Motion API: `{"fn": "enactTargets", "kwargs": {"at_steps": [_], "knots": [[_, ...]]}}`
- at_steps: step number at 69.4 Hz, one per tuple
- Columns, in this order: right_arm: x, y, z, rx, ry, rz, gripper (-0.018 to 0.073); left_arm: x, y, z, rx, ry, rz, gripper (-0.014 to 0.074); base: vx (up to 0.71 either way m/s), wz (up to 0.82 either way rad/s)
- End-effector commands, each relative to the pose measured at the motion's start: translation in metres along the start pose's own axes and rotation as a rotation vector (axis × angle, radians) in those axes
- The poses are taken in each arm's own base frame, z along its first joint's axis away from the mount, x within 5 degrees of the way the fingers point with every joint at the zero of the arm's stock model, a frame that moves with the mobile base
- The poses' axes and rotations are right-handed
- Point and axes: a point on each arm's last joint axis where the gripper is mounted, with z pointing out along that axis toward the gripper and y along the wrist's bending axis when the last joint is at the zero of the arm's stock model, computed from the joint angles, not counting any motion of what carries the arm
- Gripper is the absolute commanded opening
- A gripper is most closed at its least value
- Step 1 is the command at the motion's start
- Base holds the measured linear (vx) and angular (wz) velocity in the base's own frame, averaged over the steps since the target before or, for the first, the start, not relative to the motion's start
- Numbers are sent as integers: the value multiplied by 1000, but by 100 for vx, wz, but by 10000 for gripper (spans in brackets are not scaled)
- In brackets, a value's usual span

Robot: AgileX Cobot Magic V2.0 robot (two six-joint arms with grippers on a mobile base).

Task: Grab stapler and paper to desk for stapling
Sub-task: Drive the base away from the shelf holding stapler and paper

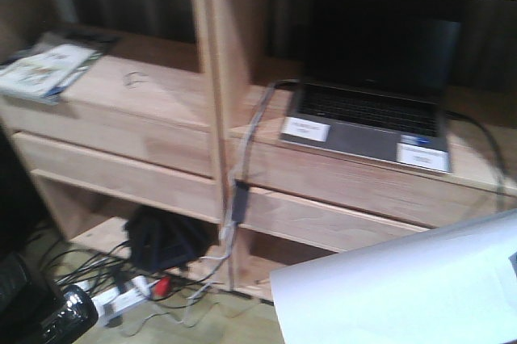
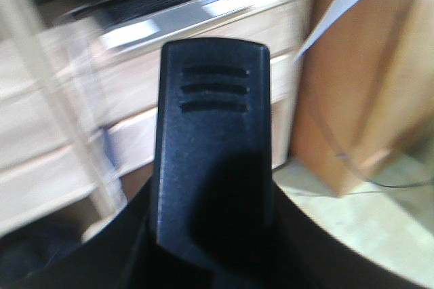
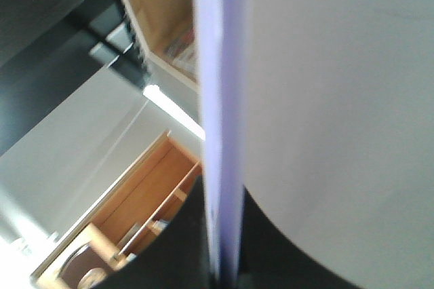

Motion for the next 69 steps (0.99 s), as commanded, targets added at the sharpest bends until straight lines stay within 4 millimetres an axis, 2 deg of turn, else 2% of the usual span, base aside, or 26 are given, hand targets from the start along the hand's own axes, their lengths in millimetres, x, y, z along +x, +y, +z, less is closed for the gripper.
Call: {"fn": "enactTargets", "kwargs": {"at_steps": [1,69], "knots": [[0,3,0,-44,-3,7,-6,-16,2,-5,-25,-113,-29,-6,-3,54],[0,3,0,-44,-3,7,-6,-16,2,-5,-25,-113,-29,-6,2,49]]}}
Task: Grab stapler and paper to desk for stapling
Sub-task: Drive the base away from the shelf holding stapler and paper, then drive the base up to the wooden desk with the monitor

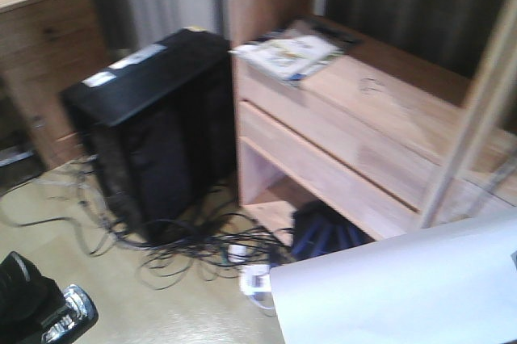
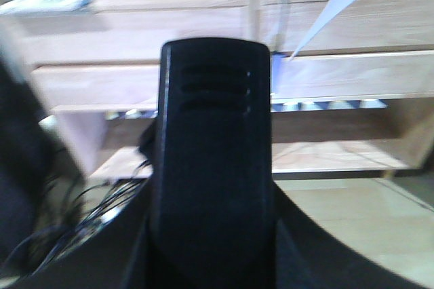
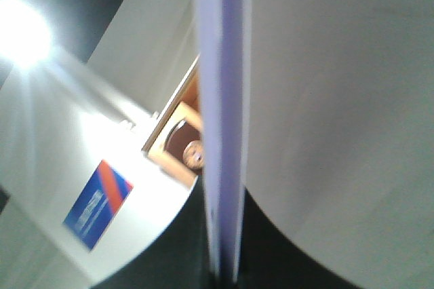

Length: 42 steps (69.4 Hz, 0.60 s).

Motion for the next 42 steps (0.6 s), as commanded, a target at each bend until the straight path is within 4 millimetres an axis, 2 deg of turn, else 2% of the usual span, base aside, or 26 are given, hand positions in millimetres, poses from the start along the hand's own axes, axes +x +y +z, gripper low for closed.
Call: {"fn": "enactTargets", "kwargs": {"at_steps": [1,27,42], "knots": [[0,3,0,-44,-3,7,-6,-16,2,-5,-25,-113,-29,-6,5,65],[0,3,0,-45,-3,7,-6,-16,2,-5,-25,-113,-29,-6,5,66],[0,3,0,-45,-3,7,-6,-16,2,-5,-25,-113,-29,-6,5,49]]}}
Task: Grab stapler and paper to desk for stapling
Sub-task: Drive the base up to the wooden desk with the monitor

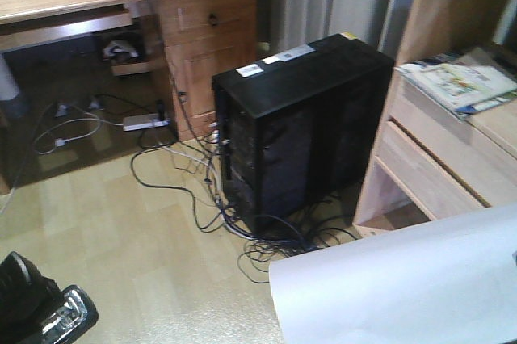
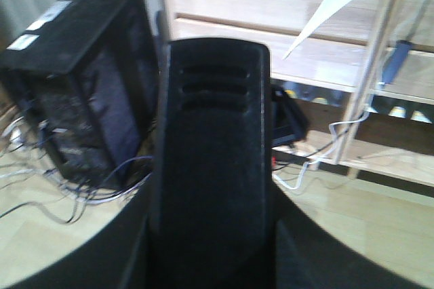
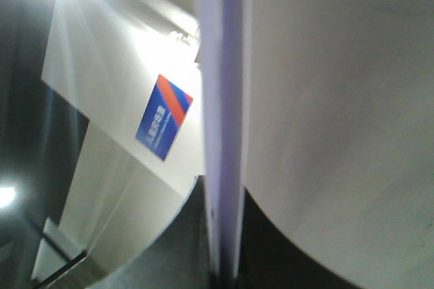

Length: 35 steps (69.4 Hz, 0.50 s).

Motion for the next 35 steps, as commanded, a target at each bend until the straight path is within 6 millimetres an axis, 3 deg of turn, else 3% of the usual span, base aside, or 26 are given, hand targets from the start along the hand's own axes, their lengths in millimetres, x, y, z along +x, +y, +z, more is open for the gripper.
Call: {"fn": "enactTargets", "kwargs": {"at_steps": [1,35], "knots": [[0,3,0,-45,-3,8,-6,-16,2,-5,-25,-113,-29,-6,6,39],[0,3,0,-44,-3,8,-6,-16,2,-5,-25,-113,-29,-6,9,39]]}}
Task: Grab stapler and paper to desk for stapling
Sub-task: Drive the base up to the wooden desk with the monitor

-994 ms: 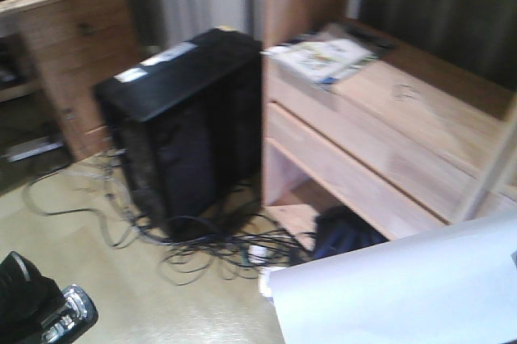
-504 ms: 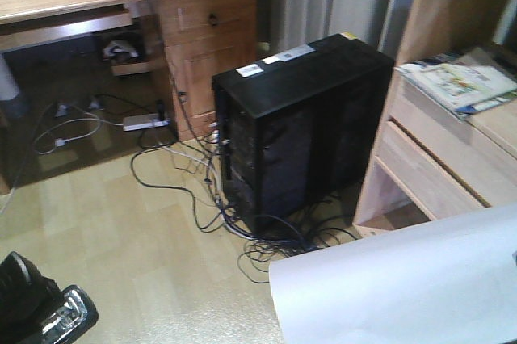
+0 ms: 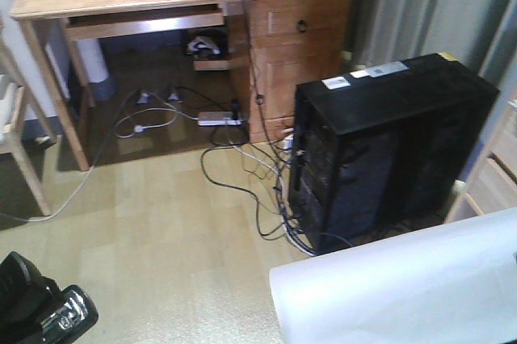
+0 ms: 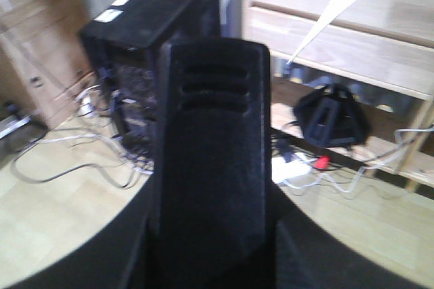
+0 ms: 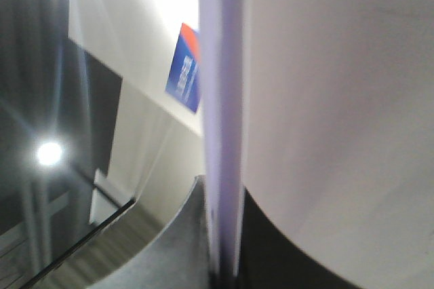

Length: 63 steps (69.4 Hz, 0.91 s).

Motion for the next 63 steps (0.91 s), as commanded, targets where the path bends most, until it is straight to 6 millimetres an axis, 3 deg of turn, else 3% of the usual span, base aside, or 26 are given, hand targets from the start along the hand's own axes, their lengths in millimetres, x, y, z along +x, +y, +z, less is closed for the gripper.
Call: {"fn": "enactTargets", "kwargs": {"at_steps": [1,34,63], "knots": [[0,3,0,-44,-3,8,-6,-16,2,-5,-25,-113,-29,-6,10,40],[0,3,0,-44,-3,8,-6,-16,2,-5,-25,-113,-29,-6,10,36],[0,3,0,-44,-3,8,-6,-16,2,-5,-25,-113,-29,-6,14,10]]}}
